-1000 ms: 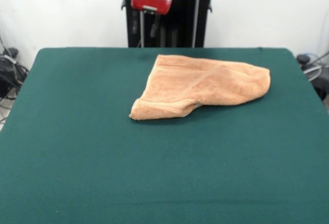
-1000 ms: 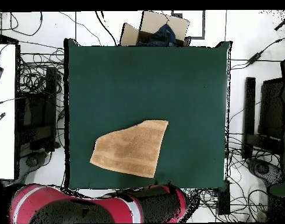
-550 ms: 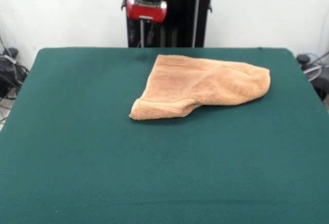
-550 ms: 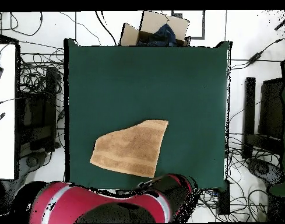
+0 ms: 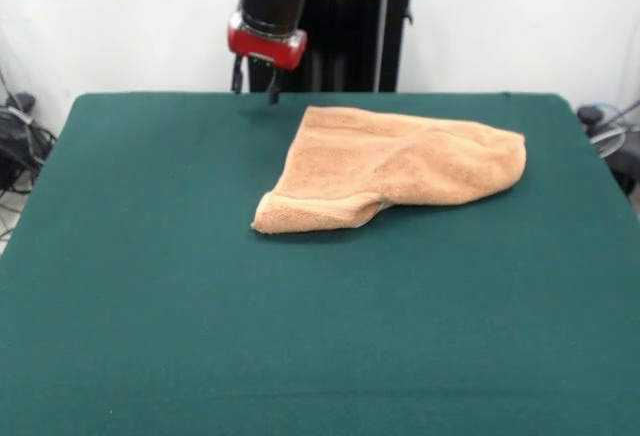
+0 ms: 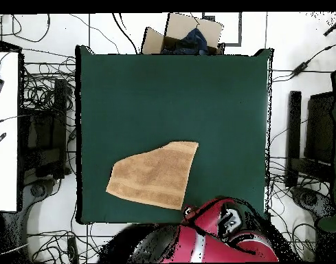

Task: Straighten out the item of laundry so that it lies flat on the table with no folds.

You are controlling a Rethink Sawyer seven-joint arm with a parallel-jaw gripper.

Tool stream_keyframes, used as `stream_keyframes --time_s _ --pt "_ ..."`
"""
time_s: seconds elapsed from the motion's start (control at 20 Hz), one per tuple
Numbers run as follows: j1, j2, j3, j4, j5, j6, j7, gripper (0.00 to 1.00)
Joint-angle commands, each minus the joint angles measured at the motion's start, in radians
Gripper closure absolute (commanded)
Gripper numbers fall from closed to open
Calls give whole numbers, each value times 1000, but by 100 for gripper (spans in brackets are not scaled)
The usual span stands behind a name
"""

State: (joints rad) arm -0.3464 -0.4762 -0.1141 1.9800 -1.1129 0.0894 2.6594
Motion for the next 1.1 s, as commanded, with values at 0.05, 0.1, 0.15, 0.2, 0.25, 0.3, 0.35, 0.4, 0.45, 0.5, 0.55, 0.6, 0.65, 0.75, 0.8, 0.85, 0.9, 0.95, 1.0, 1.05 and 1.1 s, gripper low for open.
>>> stream_keyframes --time_s 0.05,0.1,0.15,0.2,0.25,0.3,0.35,0.4,0.45,0.5,0.55,0.6,0.65,0.75,0.8,0.85,0.9,0.95,1.0,1.05,1.1 --pt "-74 -141 324 58 115 201 -266 0" --pt "-86 -153 343 65 124 222 -274 0" --pt "-98 -168 361 75 136 240 -284 0" --pt "-100 -175 369 78 141 253 -285 0" --pt "-101 -182 377 80 145 265 -285 0" --pt "-102 -188 385 83 150 278 -286 0" --pt "-91 -194 384 82 152 289 -275 0" --pt "-92 -202 392 87 158 298 -275 0" --pt "-93 -210 401 92 163 307 -275 0" --pt "-100 -219 413 102 169 313 -280 0" --pt "-104 -235 427 120 178 316 -281 0" --pt "-107 -241 435 126 183 320 -285 0" --pt "-111 -263 451 150 198 321 -289 0" --pt "-131 -306 494 191 248 336 -301 0" --pt "-129 -320 503 200 265 347 -301 0" --pt "-106 -339 496 207 278 347 -276 0" --pt "-81 -354 483 209 287 349 -252 0" --pt "-44 -368 461 207 297 348 -211 0" --pt "-10 -377 438 201 297 345 -175 0" --pt "52 -375 392 186 292 341 -105 0" --pt "82 -369 372 182 290 344 -80 0"
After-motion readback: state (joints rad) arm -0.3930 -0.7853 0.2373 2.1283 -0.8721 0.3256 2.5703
